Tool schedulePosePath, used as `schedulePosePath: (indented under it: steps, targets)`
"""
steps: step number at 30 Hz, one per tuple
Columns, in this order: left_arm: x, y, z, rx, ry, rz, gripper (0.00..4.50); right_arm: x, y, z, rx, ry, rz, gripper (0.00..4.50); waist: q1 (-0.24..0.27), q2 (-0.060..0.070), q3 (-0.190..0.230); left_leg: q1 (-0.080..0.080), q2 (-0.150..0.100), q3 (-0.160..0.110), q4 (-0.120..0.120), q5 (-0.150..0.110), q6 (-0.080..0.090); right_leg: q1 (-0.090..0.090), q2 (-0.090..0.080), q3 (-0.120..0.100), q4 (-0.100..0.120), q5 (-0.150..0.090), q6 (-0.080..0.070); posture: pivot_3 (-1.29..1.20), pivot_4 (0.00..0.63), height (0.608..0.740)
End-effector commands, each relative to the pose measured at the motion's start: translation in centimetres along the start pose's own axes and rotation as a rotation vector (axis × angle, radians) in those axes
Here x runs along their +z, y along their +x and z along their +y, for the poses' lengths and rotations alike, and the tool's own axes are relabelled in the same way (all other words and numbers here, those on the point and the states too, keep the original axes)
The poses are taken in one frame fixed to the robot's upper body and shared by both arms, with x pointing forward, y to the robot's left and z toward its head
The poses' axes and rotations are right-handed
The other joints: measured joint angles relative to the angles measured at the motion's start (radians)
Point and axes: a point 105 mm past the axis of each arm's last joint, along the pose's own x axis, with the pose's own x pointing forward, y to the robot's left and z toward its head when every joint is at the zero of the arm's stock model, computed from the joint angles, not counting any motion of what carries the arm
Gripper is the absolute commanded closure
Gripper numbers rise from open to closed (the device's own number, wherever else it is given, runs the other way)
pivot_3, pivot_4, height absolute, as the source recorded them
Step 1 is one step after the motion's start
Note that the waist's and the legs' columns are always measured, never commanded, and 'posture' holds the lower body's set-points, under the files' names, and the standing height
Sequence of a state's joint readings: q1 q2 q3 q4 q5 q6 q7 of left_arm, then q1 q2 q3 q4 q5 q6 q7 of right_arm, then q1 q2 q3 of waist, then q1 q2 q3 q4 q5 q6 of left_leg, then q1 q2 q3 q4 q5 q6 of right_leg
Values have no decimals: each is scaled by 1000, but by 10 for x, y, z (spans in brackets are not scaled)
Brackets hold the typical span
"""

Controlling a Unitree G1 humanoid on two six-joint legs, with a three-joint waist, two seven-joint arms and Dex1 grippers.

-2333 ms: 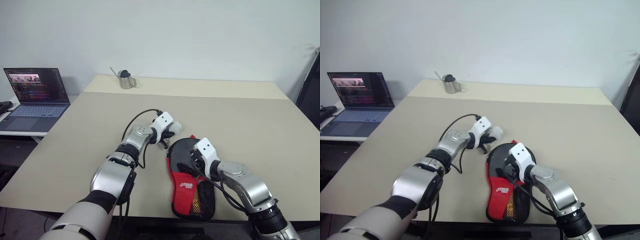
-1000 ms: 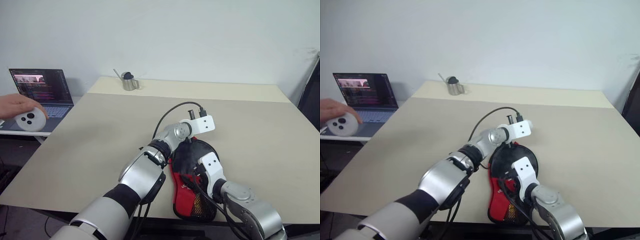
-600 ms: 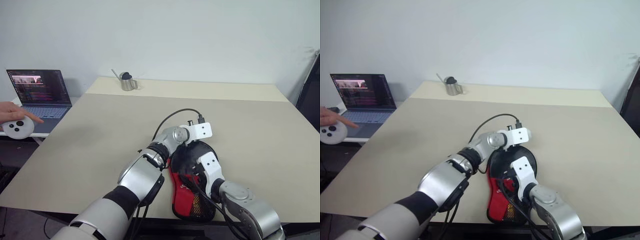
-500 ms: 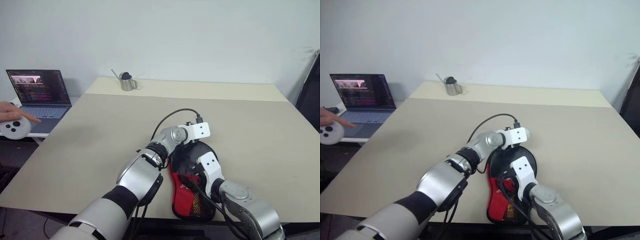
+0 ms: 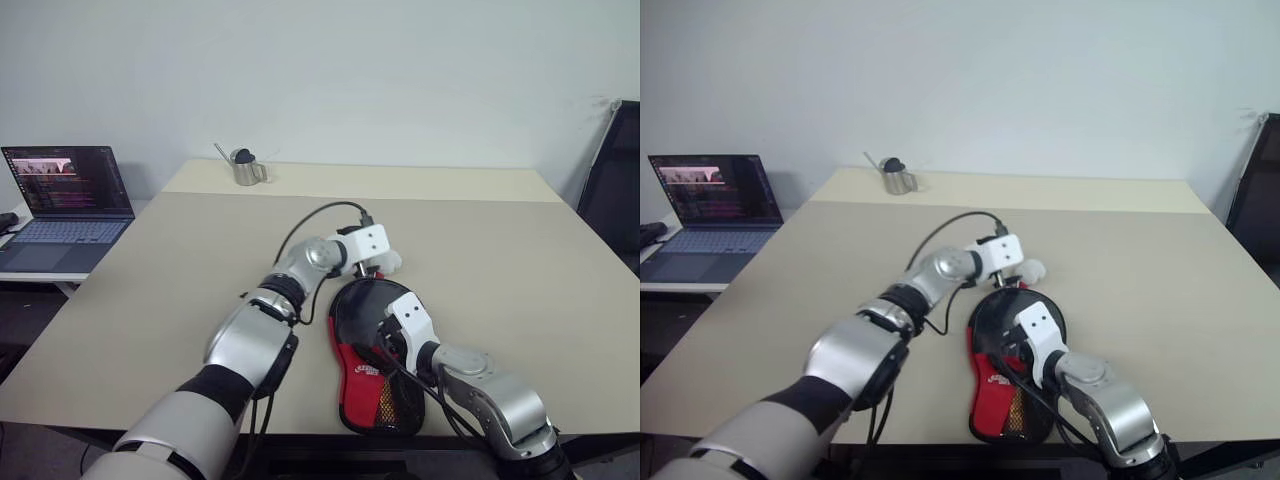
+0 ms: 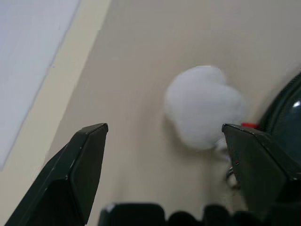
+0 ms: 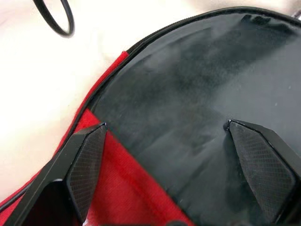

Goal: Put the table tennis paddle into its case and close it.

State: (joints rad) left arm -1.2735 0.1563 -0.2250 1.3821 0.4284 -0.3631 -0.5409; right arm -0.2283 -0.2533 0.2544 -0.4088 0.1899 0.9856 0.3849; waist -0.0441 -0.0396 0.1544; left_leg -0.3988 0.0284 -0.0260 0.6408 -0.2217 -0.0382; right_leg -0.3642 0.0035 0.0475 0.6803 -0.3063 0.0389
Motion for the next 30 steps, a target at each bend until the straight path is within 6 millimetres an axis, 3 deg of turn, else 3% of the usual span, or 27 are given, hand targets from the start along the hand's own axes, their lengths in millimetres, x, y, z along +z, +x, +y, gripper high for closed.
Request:
schedulePosePath:
  steps: [1, 5, 8, 12, 16, 23, 30]
  targets:
    - [15, -18, 25, 44, -41, -144, 268, -38, 0, -17, -22, 86, 156, 0, 2, 0, 0, 0, 0, 0, 0, 0, 0, 0, 0, 0, 0, 0, 0, 0, 150, 740]
    - [5, -42, 38, 46, -157, -242, 268, -21, -8, -25, -13, 74, 103, 0, 10, 1, 1, -2, 0, 0, 0, 0, 0, -1, -2, 0, -1, 0, 0, 0, 150, 740]
    - [-6, -63, 33, 15, -233, -326, 268, 0, -16, -23, 33, 51, 29, 0, 11, 2, 2, -3, 1, 0, -2, 0, 0, -3, -3, 0, -1, 0, 0, 0, 150, 740]
    - [-3, -90, 2, -85, -300, -425, 268, 27, -32, -30, 38, 5, -67, 0, 11, 6, 6, -7, 1, 0, -6, 0, 0, -8, -5, 1, 0, 1, -5, 0, 150, 740]
    - [9, -102, -38, -176, -374, -445, 268, 54, -52, -45, 48, 3, -136, 0, 18, 11, 10, -22, 0, -5, -4, 0, 0, -21, -7, -1, 1, 1, -5, 0, 150, 740]
    - [24, -95, -71, -260, -383, -402, 268, 77, -80, -64, 107, -34, -155, 0, 17, 15, 12, -23, -2, -8, -1, 0, 0, -20, -7, -3, 0, 1, -5, 0, 150, 740]
    - [26, -72, -91, -316, -402, -347, 268, 94, -87, -95, 42, -54, -179, 0, 13, 15, 13, -22, -2, -3, -1, 0, 0, -19, -5, -2, 0, 1, -5, 0, 150, 740]
